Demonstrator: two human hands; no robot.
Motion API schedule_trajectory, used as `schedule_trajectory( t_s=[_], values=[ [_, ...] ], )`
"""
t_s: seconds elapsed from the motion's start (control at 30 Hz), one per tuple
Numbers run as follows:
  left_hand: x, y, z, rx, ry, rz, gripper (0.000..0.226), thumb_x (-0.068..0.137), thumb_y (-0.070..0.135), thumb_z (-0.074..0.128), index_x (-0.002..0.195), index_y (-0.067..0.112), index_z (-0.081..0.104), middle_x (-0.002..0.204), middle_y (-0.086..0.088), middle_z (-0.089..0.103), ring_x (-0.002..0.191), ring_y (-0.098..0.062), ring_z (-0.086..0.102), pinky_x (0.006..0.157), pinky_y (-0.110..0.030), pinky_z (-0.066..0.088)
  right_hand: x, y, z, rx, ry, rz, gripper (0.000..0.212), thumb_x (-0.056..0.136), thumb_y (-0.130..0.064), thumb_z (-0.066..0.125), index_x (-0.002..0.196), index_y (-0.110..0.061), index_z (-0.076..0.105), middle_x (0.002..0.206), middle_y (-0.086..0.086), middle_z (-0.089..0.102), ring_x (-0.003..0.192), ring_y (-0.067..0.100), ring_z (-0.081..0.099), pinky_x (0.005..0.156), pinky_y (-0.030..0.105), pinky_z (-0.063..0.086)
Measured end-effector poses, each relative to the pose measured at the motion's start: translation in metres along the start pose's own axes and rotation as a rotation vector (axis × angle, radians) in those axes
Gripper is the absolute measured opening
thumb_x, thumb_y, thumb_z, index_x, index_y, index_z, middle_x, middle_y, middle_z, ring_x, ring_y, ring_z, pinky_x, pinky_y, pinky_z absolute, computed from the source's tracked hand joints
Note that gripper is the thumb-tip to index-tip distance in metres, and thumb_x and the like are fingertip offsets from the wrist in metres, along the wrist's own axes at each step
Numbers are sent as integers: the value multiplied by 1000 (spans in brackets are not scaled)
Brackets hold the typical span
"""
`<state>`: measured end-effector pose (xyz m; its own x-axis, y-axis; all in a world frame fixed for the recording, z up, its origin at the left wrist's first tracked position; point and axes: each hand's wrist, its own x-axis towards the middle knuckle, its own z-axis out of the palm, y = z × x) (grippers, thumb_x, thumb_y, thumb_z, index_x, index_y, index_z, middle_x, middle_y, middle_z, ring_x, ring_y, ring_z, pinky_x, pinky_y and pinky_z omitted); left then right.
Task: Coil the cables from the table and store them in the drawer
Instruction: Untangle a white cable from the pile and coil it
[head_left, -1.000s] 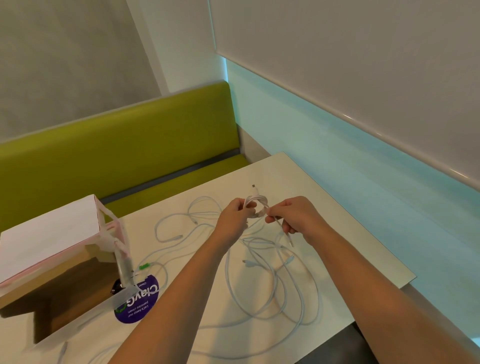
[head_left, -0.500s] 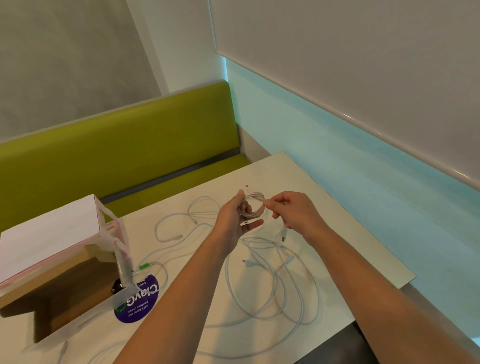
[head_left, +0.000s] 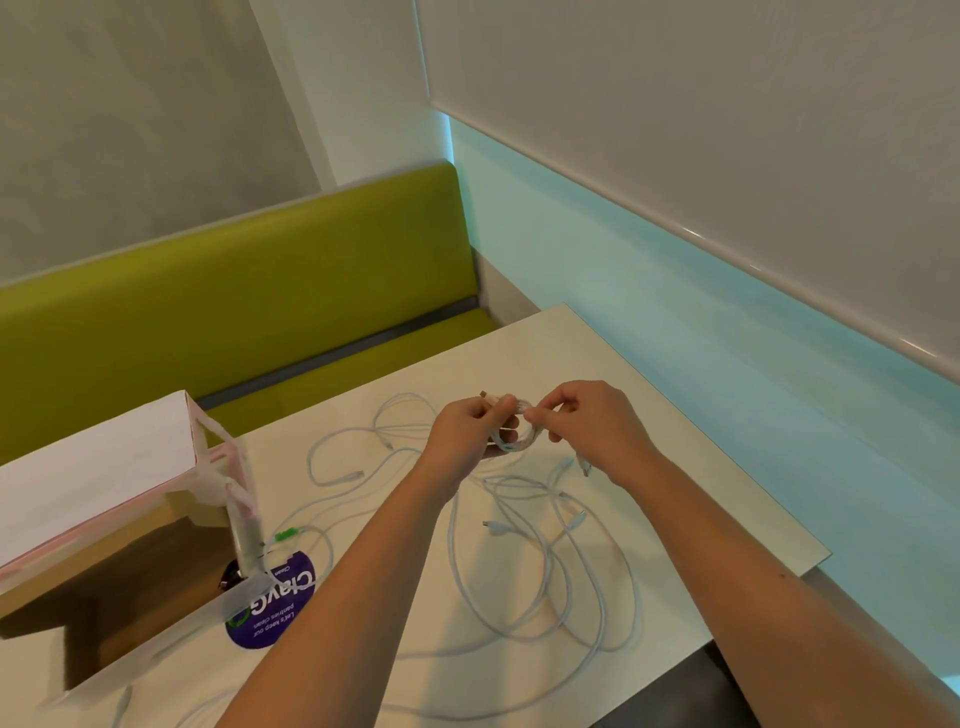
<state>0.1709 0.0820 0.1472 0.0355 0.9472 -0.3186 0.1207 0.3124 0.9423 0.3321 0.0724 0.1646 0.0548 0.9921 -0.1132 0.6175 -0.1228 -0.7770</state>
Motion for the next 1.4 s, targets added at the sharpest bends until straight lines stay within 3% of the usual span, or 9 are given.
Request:
schedule_trajectory(
  t_s=[0.13,0.33,0.43,0.6,0.8,0.97,1.07,1.23,1.4],
  values=[
    [0,0,-11,-144,43,-63,27,94,27,64,98,2,72,85,-8,72,79,-20,69,73,-37,61,2,10,-3,-9,-147,11,9,88,-20,71,96,-21,74,77,-10,65,67,8,62,56,16,42],
    [-4,-1,-13,-302,-60,-150,29,93,27,64,97,-1,72,83,-8,70,72,-16,68,71,-36,62,5,16,1,-143,22,-118,12,91,-21,67,99,-21,75,87,-10,57,76,6,54,65,15,36],
    [-5,-1,-14,-386,-106,-187,29,94,27,63,98,-1,70,83,-8,69,71,-14,68,65,-31,62,3,16,2,35,68,-133,12,93,-18,64,100,-19,73,91,-9,66,80,5,60,70,11,41],
    [-3,-1,-13,-324,-80,-171,28,92,29,65,92,3,72,84,-7,68,79,-17,67,66,-28,60,3,16,9,423,26,-8,14,93,-6,60,97,-14,71,94,6,74,83,19,71,78,28,58],
    [-2,-4,-13,-274,0,-186,18,88,27,71,91,9,75,95,-6,71,80,-13,60,68,-19,54,0,17,9,593,-81,120,20,97,-13,56,111,-13,70,98,4,74,85,16,68,74,27,54],
    [-2,-6,-8,-361,82,-207,14,87,23,72,86,9,75,86,-3,72,65,-7,62,63,-17,54,-2,18,7,720,-247,182,24,98,-14,48,110,-15,68,91,3,69,68,13,57,63,27,43],
    [-1,-7,-5,-346,122,-173,16,85,24,74,86,8,76,77,1,72,59,-5,63,67,-16,55,-4,17,10,850,-327,228,22,93,-21,59,113,-11,64,91,7,66,66,19,57,59,29,45],
    [-2,-11,3,-362,160,-96,22,86,21,73,101,4,76,83,-3,73,74,-12,65,68,-16,55,-3,12,18,841,-264,276,35,82,-3,74,112,-4,56,87,13,65,65,23,63,71,38,60],
    [-1,-10,4,-392,236,-82,18,87,19,73,100,8,76,95,-8,74,83,-17,65,69,-17,55,-4,9,17,685,-300,216,42,80,3,74,118,-8,60,87,14,65,67,22,64,61,28,56]
  ],
)
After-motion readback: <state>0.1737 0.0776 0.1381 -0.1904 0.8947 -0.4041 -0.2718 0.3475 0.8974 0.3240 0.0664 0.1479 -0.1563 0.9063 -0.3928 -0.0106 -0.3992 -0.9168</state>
